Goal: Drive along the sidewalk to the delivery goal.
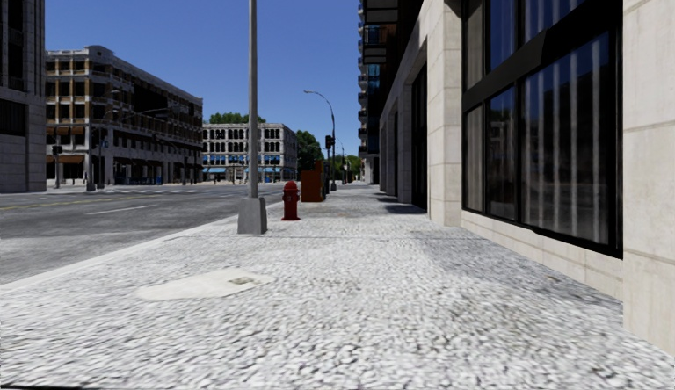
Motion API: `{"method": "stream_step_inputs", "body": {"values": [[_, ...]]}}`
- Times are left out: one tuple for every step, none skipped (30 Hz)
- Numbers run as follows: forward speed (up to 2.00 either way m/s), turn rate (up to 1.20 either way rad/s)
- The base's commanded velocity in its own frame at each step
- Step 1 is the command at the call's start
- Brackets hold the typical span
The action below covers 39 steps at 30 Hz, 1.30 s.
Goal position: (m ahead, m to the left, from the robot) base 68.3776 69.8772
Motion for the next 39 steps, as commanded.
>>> {"method": "stream_step_inputs", "body": {"values": [[2.00,-0.04],[2.00,-0.49],[2.00,-0.59],[2.00,-0.61],[2.00,-0.61],[2.00,-0.62],[2.00,-0.60],[2.00,-0.60],[2.00,-0.48],[2.00,0.00],[2.00,0.00],[2.00,0.00],[2.00,0.00],[2.00,0.00],[2.00,0.00],[2.00,0.00],[2.00,0.00],[2.00,0.00],[2.00,0.00],[2.00,0.00],[2.00,0.00],[2.00,0.00],[2.00,0.00],[2.00,0.00],[2.00,0.00],[2.00,0.00],[2.00,0.00],[2.00,0.00],[2.00,0.00],[2.00,0.00],[2.00,0.00],[2.00,0.00],[2.00,0.00],[2.00,0.00],[2.00,0.00],[2.00,0.00],[2.00,0.00],[2.00,0.00],[2.00,0.00]]}}
